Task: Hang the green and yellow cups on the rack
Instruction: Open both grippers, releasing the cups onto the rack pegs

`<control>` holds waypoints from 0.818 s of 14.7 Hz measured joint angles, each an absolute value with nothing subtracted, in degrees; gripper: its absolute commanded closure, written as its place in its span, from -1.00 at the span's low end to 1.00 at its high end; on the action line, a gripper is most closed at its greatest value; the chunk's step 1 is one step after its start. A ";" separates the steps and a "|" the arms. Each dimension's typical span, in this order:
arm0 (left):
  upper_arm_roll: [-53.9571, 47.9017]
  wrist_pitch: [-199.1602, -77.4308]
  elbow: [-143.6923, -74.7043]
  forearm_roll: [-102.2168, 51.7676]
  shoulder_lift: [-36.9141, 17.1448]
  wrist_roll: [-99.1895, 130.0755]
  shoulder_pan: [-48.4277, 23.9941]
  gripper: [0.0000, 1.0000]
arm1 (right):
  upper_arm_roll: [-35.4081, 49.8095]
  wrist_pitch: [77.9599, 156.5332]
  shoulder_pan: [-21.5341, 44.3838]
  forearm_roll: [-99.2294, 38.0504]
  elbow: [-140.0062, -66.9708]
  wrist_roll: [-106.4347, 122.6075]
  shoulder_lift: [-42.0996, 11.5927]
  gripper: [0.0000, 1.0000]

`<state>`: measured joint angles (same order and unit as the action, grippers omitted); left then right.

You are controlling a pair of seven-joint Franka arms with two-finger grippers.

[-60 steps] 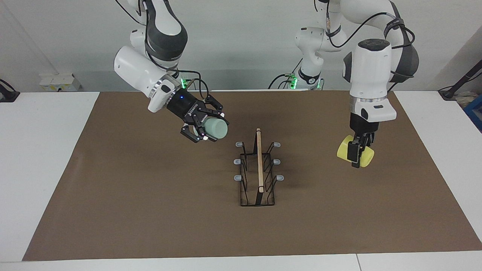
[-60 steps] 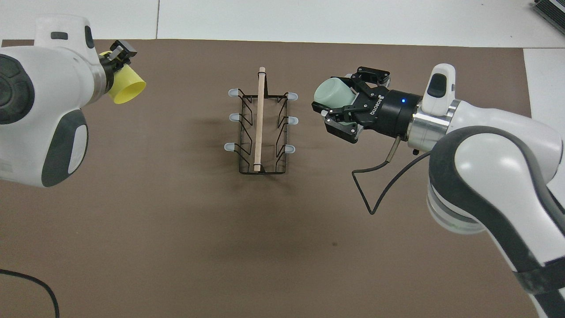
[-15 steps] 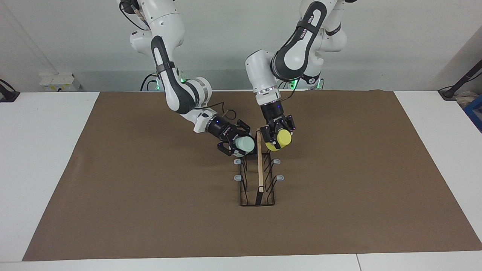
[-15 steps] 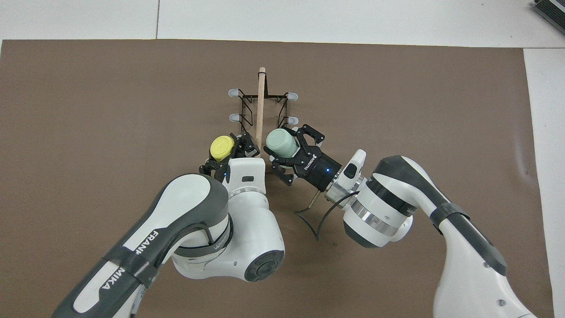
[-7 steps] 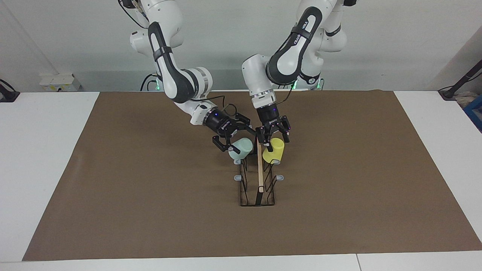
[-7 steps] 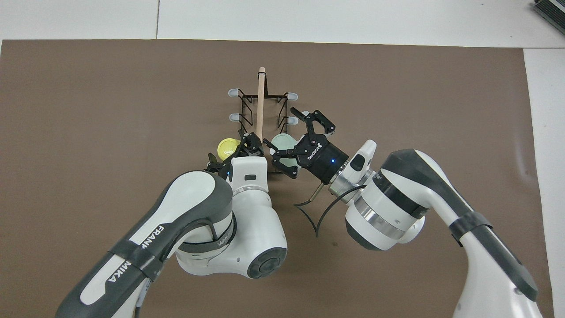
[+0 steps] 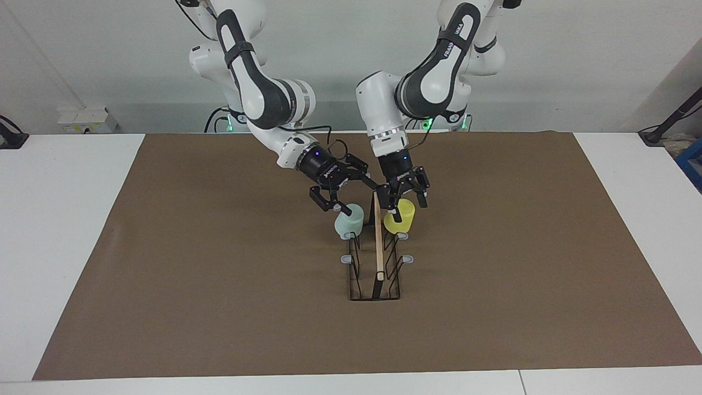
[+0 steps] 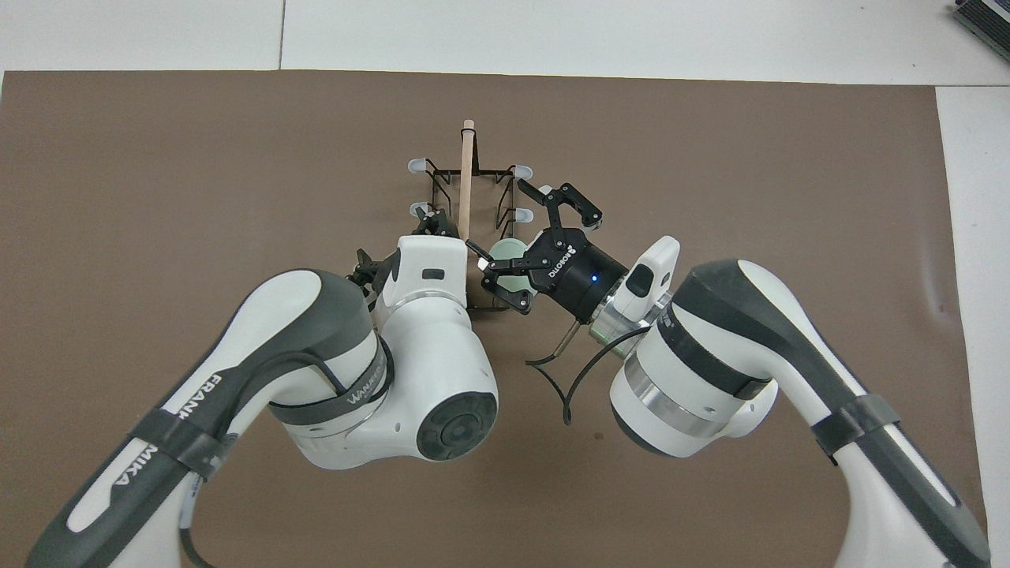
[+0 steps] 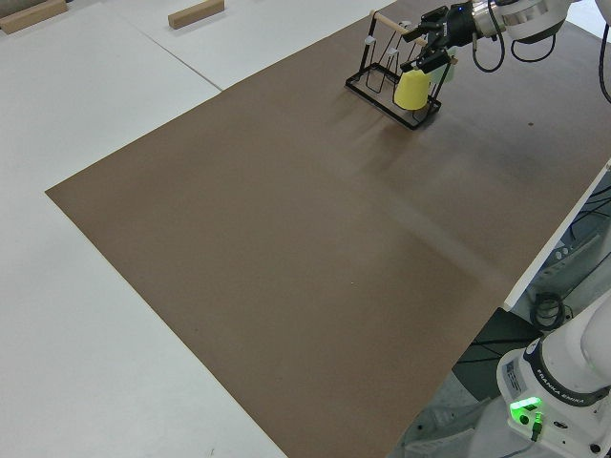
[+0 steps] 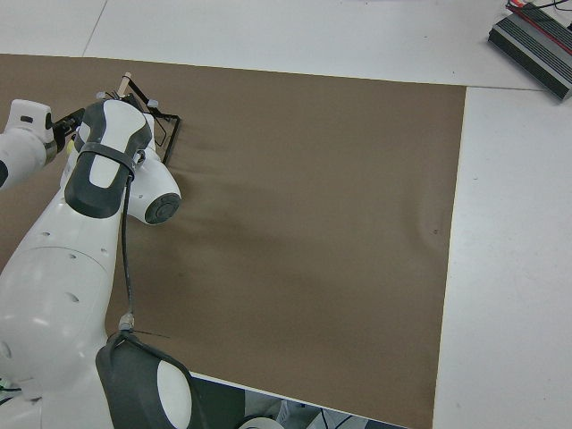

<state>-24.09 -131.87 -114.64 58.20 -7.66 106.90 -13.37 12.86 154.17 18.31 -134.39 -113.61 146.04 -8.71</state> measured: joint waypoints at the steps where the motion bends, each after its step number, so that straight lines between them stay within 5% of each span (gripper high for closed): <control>1: -23.12 -131.87 -113.65 54.41 -7.55 100.80 -13.12 -1.00 | 12.83 155.56 18.28 -129.40 -113.31 143.39 -8.26 -1.00; 9: -12.35 -131.87 -110.71 26.64 -3.80 53.71 -12.56 -0.90 | 12.38 157.15 15.36 -96.78 -113.28 131.66 -6.43 -1.00; 12: -7.17 -130.75 -110.70 16.14 -1.39 36.50 -12.38 -0.90 | 12.23 150.02 10.65 -81.33 -113.28 124.38 -6.53 -1.00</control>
